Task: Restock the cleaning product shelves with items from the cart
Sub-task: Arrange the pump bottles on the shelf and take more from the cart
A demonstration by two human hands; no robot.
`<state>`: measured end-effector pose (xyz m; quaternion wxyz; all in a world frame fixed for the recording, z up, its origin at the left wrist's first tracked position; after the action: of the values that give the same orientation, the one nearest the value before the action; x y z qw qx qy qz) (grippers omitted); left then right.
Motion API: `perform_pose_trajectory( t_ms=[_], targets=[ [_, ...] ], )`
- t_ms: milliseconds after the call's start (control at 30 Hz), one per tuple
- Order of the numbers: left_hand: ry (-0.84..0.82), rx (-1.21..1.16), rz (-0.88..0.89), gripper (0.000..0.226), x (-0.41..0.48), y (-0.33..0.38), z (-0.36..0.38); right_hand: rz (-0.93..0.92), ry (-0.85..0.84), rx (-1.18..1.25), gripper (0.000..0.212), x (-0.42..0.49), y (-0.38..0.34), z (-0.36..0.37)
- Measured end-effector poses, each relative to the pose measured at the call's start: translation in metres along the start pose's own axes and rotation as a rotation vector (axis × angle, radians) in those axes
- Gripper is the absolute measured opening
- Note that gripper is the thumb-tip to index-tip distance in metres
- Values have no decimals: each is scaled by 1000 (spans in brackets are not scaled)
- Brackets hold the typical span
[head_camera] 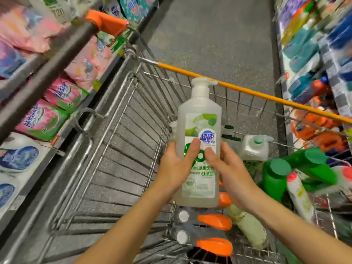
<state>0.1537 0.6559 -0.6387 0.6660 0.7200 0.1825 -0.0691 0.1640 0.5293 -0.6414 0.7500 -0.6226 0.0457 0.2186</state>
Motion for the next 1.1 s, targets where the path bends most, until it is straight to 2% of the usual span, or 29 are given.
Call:
perform_pose_trajectory(
  t_ms=[67, 133, 200, 333, 500, 667, 933, 1100],
  targets=[
    [-60, -26, 37, 19, -17, 14, 5, -28, 23, -2, 45, -19, -10, -1],
    [-94, -28, 91, 15, -40, 31, 9, -77, 38, -3, 49, -44, -26, 0],
    [-114, -8, 143, 24, -66, 53, 13, -144, 57, -4, 51, -75, -47, 2],
    [-165, 19, 253, 63, -129, 95, 20, -290, 115, 14, 42, -150, -87, 8],
    [-193, 71, 364, 77, -222, 143, 38, -468, 215, -6, 40, -264, -134, 5],
    [-281, 140, 505, 76, -328, 182, 78, -591, 342, -6, 44, -390, -166, -15],
    [-563, 140, 725, 59, -501, 225, 168, -732, 620, -12, 46, -603, -192, -50],
    [-774, 79, 814, 69, -635, 227, 219, -810, 850, -52, 43, -755, -185, -60]
  ],
)
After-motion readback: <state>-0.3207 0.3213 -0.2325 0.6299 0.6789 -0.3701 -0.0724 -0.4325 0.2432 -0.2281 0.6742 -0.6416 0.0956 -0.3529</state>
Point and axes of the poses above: each hand's wrist, its own x-axis towards the middle knuckle, its own z-axis out of the palm, y = z × x, the point moved 7 cm from there along x, towards the middle knuckle, and after that the axes turned 1 degree about x, right-handed, at the moved point
